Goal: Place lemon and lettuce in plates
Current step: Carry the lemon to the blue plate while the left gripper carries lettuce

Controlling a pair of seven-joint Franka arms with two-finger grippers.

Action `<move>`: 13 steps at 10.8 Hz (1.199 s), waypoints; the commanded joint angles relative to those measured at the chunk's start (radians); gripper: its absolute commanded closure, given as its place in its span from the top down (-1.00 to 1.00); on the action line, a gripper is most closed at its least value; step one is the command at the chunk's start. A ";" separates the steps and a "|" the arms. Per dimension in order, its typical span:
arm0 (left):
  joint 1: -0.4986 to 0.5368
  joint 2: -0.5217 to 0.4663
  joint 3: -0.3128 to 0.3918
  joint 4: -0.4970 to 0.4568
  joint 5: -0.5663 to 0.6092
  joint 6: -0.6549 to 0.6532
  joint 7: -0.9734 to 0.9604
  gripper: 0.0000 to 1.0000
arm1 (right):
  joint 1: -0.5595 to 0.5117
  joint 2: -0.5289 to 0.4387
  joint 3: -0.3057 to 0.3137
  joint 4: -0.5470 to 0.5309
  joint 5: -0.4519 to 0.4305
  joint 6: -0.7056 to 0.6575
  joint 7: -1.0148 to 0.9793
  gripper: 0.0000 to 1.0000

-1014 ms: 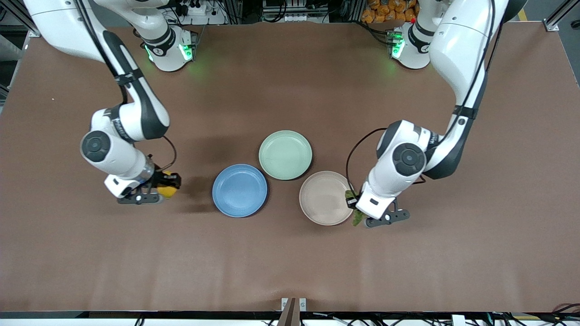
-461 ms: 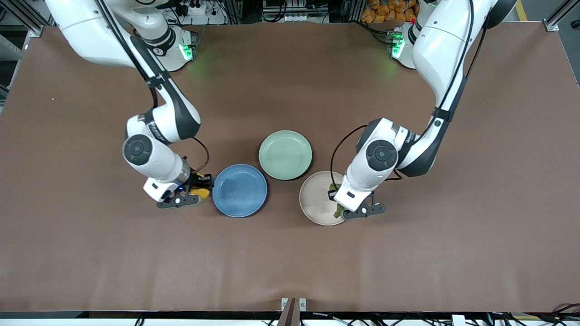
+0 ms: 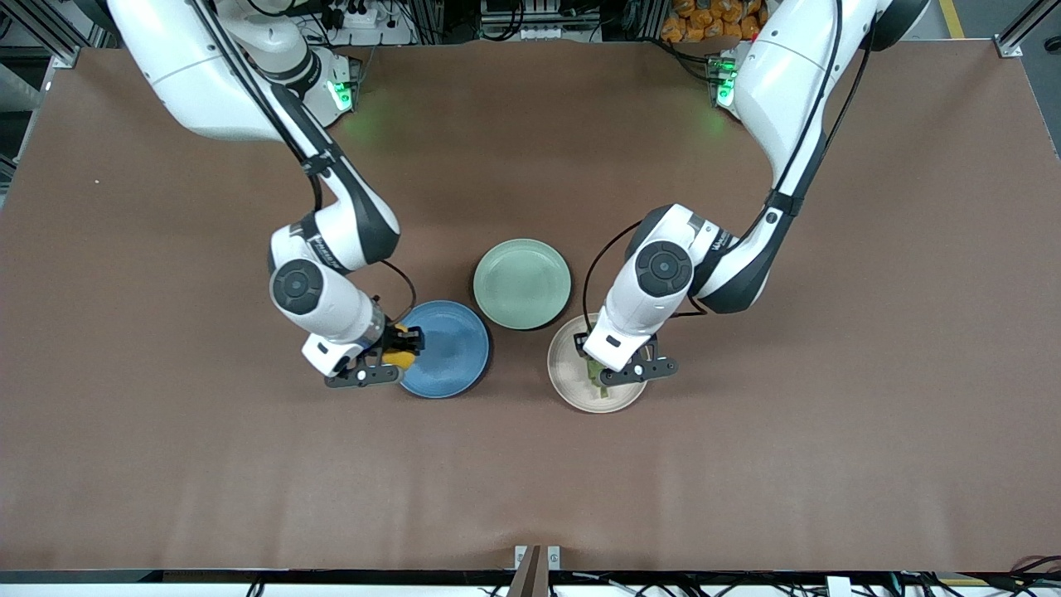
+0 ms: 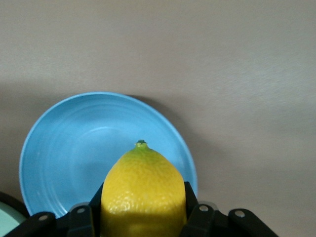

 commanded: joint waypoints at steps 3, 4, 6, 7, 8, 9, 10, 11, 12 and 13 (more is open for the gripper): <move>0.056 -0.017 0.018 0.001 0.002 0.009 0.023 1.00 | 0.038 0.046 0.005 0.042 -0.009 0.027 0.085 -0.80; 0.076 -0.024 0.018 0.002 0.002 0.009 0.033 1.00 | 0.049 0.046 0.005 0.040 -0.006 0.027 0.086 -0.80; 0.127 -0.044 0.018 0.001 0.002 0.009 0.034 1.00 | 0.064 0.060 0.005 0.040 -0.012 0.029 0.100 -0.80; 0.154 -0.051 0.018 0.001 0.003 0.008 0.033 1.00 | 0.069 0.066 0.005 0.040 -0.015 0.029 0.100 -0.80; 0.173 -0.063 0.019 -0.002 0.005 0.000 0.030 1.00 | 0.073 0.075 0.003 0.040 -0.017 0.035 0.100 -0.80; 0.200 -0.077 0.019 -0.005 0.009 -0.020 0.028 1.00 | 0.075 0.084 0.003 0.039 -0.018 0.052 0.100 -0.80; 0.222 -0.090 0.019 -0.005 0.010 -0.061 0.028 1.00 | 0.073 0.092 0.003 0.039 -0.021 0.060 0.099 -0.77; 0.254 -0.106 0.018 -0.010 0.011 -0.095 0.030 1.00 | 0.073 0.095 0.003 0.039 -0.027 0.061 0.100 -0.76; 0.279 -0.127 0.018 -0.028 0.013 -0.130 0.040 1.00 | 0.073 0.095 0.003 0.037 -0.029 0.060 0.100 -0.72; 0.303 -0.144 0.015 -0.062 0.013 -0.138 0.066 1.00 | 0.072 0.096 0.003 0.034 -0.029 0.060 0.100 -0.67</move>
